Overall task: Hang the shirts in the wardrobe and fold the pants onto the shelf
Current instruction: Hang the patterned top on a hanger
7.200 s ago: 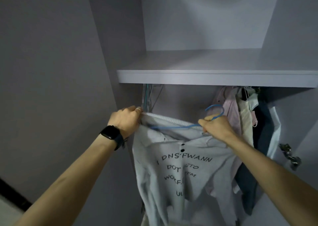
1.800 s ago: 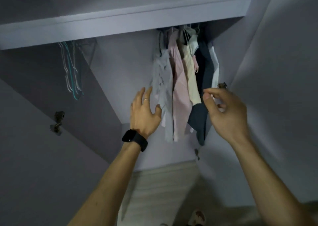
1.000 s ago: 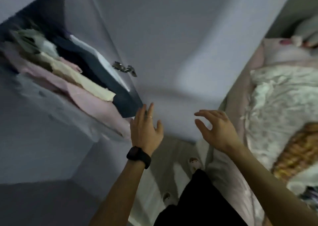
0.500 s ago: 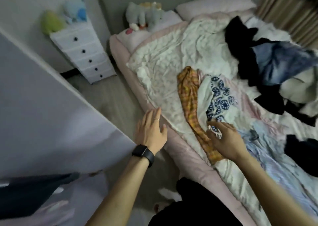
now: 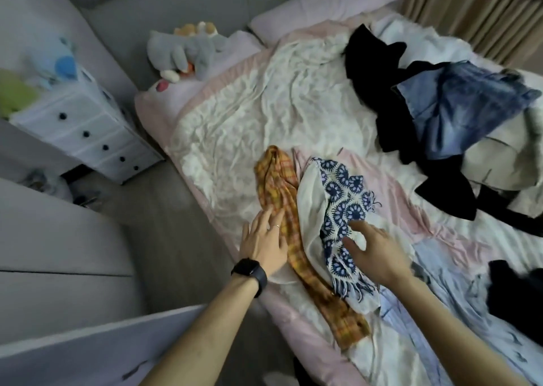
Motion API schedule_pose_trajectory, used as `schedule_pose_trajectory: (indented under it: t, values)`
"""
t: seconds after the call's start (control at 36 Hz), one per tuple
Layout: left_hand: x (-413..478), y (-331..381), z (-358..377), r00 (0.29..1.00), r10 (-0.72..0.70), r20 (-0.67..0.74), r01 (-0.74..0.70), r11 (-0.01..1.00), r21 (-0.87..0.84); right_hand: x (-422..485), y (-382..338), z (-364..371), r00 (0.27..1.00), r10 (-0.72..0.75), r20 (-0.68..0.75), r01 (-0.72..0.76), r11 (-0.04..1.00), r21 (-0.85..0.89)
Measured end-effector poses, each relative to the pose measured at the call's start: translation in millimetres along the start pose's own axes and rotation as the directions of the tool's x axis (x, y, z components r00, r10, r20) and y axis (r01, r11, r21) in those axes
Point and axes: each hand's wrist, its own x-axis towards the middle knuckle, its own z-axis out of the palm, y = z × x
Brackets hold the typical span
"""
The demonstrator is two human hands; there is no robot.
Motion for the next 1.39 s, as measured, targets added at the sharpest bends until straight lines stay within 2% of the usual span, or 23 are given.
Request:
schedule_pose_trajectory:
  t: [0.17,0.28,0.39,0.47,0.53,0.64,0.69,0.75,0.81,0.92,1.0,1.08,1.11,1.19,1.22,1.25,1.28,1.39]
  values:
    - [80,-15,47,0.994,-0.063,0.088,0.055,0.995,0.087,122,-5,30,0.999,-0.002,0.053,0.002,1.000,0.006]
    - [128,-31,84,0.988,-0.016,0.157,-0.007,0.989,0.146,196,-14,62,0.995,0.096,0.037,-0.099,0.991,0.086]
    - [161,-46,115,0.962,-0.004,0.274,-0.040,0.987,0.156,251,-9,94,0.974,0.220,0.061,-0.224,0.972,0.074]
    - [176,-50,121,0.946,-0.032,0.322,-0.019,0.988,0.155,266,3,108,0.970,0.241,-0.023,-0.237,0.964,0.119]
    - [180,-48,118,0.944,-0.060,0.323,0.033,0.996,0.089,263,11,112,0.974,0.204,-0.093,-0.184,0.964,0.191]
    - [175,-29,99,0.960,-0.154,0.236,0.216,0.940,-0.265,217,29,107,0.975,0.124,-0.183,-0.051,0.933,0.356]
    - [169,-10,89,0.963,-0.163,0.214,0.246,0.856,-0.455,177,39,103,0.980,0.111,-0.166,-0.019,0.879,0.476]
    - [159,13,80,0.956,-0.141,0.257,0.281,0.692,-0.665,132,46,97,0.984,0.140,-0.111,-0.047,0.802,0.595]
    - [144,33,76,0.947,-0.061,0.314,0.289,0.584,-0.759,89,54,93,0.979,0.193,-0.069,-0.101,0.749,0.655]
    - [99,67,89,0.928,0.067,0.367,0.253,0.610,-0.751,22,64,87,0.953,0.303,-0.002,-0.198,0.627,0.753]
    - [51,93,102,0.914,0.069,0.399,0.280,0.605,-0.746,-18,68,82,0.933,0.356,0.043,-0.244,0.543,0.804]
    - [7,107,112,0.942,0.052,0.331,0.217,0.658,-0.721,-46,71,77,0.919,0.364,0.151,-0.325,0.481,0.814]
    - [-4,108,115,0.953,0.039,0.299,0.193,0.685,-0.703,-51,72,76,0.905,0.368,0.212,-0.367,0.423,0.829]
    - [-31,108,119,0.962,0.048,0.267,0.140,0.757,-0.639,-64,76,68,0.823,0.424,0.377,-0.472,0.141,0.870]
    - [-38,108,120,0.962,0.066,0.264,0.115,0.782,-0.613,-65,79,65,0.804,0.437,0.402,-0.488,0.099,0.867]
    - [-45,109,120,0.961,0.083,0.262,0.088,0.809,-0.582,-66,82,63,0.801,0.427,0.420,-0.500,0.092,0.861]
    - [-52,110,120,0.961,0.098,0.258,0.064,0.831,-0.553,-69,84,60,0.811,0.401,0.425,-0.513,0.138,0.847]
    - [-64,113,117,0.959,0.132,0.249,0.006,0.874,-0.486,-70,81,52,0.858,0.344,0.381,-0.504,0.424,0.752]
